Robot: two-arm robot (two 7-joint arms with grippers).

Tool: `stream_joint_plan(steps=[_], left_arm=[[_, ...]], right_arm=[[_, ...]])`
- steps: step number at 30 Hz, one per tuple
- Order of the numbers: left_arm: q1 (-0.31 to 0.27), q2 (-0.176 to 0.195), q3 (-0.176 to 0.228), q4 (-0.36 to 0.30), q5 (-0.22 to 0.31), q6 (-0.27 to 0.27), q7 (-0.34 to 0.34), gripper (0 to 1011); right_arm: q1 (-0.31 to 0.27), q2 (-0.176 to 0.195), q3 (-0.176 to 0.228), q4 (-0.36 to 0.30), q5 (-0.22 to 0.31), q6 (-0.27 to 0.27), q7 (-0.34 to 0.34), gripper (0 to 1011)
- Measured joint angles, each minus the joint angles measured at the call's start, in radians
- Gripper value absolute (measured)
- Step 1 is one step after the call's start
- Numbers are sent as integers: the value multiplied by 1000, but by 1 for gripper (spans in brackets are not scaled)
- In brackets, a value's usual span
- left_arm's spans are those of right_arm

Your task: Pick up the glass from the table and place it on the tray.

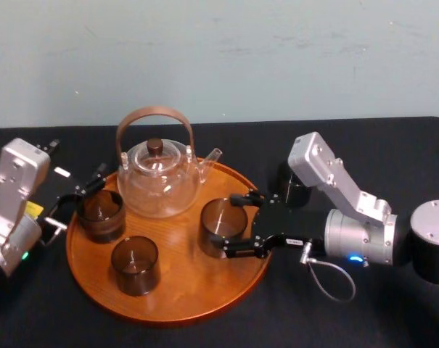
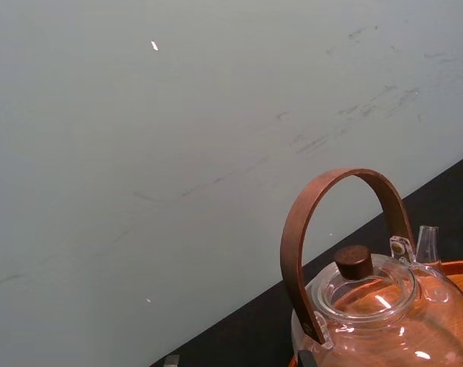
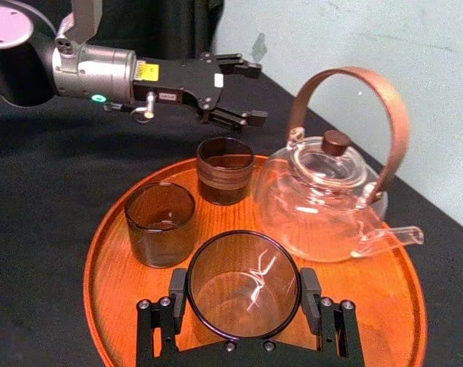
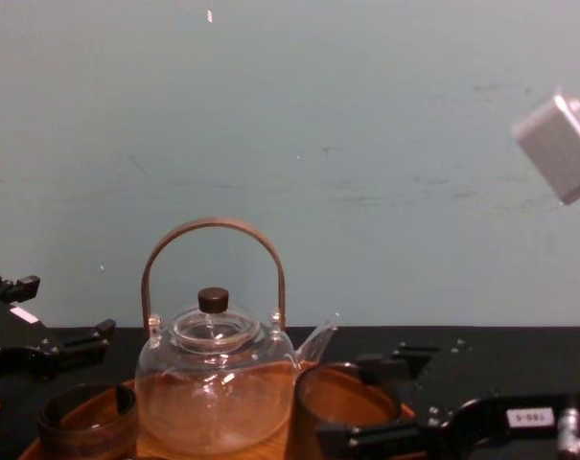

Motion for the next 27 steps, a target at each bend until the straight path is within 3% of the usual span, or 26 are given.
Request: stream_joint_plan(steps=[13,27], left_arm=[[0,0,0,0,0,0,0,1001],[0,0,0,0,0,0,0,1001]], right_arm=[[19,-35,-49,70,6,-30,26,901],[24,-52,-71,127,5,-51,33,901]])
